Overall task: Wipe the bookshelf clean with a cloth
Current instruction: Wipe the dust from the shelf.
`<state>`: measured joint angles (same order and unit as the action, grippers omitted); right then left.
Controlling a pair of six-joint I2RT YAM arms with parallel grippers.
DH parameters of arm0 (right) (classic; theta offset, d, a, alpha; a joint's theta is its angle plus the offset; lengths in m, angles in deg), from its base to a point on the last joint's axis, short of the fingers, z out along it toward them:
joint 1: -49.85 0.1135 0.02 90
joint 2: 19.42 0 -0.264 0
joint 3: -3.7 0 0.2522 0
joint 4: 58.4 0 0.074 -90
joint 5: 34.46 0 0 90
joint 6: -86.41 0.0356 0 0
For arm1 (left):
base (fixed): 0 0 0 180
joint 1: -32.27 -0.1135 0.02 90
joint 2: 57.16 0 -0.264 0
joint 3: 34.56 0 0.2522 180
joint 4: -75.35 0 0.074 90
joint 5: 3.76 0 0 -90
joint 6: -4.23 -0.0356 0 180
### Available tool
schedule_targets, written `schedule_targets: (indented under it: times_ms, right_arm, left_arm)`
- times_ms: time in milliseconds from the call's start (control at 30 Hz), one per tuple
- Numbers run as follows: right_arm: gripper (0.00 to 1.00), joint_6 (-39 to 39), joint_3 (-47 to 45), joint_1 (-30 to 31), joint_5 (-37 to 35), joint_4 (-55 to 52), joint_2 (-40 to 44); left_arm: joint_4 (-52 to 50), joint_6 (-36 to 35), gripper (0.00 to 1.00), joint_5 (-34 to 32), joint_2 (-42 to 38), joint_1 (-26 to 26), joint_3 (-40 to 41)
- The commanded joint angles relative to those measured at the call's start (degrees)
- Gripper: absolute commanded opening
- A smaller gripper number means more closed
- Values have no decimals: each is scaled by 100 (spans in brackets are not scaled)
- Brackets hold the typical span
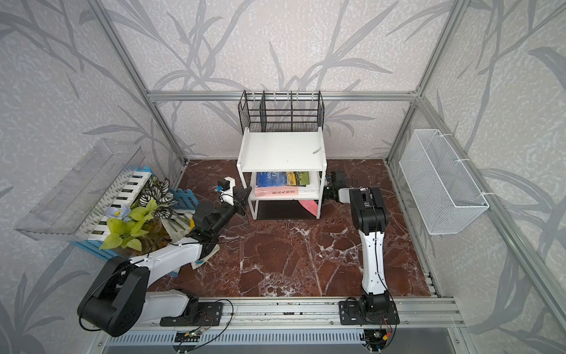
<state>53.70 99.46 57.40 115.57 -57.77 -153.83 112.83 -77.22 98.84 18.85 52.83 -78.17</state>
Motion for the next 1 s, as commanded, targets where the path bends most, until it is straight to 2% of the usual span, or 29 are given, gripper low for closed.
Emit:
schedule_targets:
  times_ms: [0, 100, 167, 267, 367, 600, 733, 833, 967]
  right_arm:
    - [0, 481, -505, 38, -213, 369, 54]
    - [0, 873, -865, 5, -348, 842, 172]
    - [0, 1058, -933, 133, -189, 1118, 170]
    - [0, 1076, -1048, 454, -122, 1277, 247]
    - [0, 1007, -1179, 490, -305, 1290, 401]
    - [0, 1059, -1408, -284, -882, 1182, 761]
    - [0, 1056, -1361, -700, -872, 1082, 867]
    - [0, 903, -1075, -755, -879, 744, 825]
    - [0, 836, -713, -755, -1223, 448, 795]
  left_arm:
    - [-848, 904, 0, -1339, 454, -276, -302]
    - [-840, 885, 0, -1470, 344, -273, -245]
    - [-845, 868, 0, -1534, 291, -281, -220]
    - [-876, 841, 0, -1568, 232, -283, -205]
    - [-901, 836, 0, -1550, 242, -296, -221]
    - [-926, 867, 0, -1596, 263, -302, -209]
    - [-954, 888, 0, -1632, 223, -312, -214]
    - [-960, 915, 0, -1627, 236, -318, -206]
    - [-976, 926, 0, -1618, 256, -322, -221]
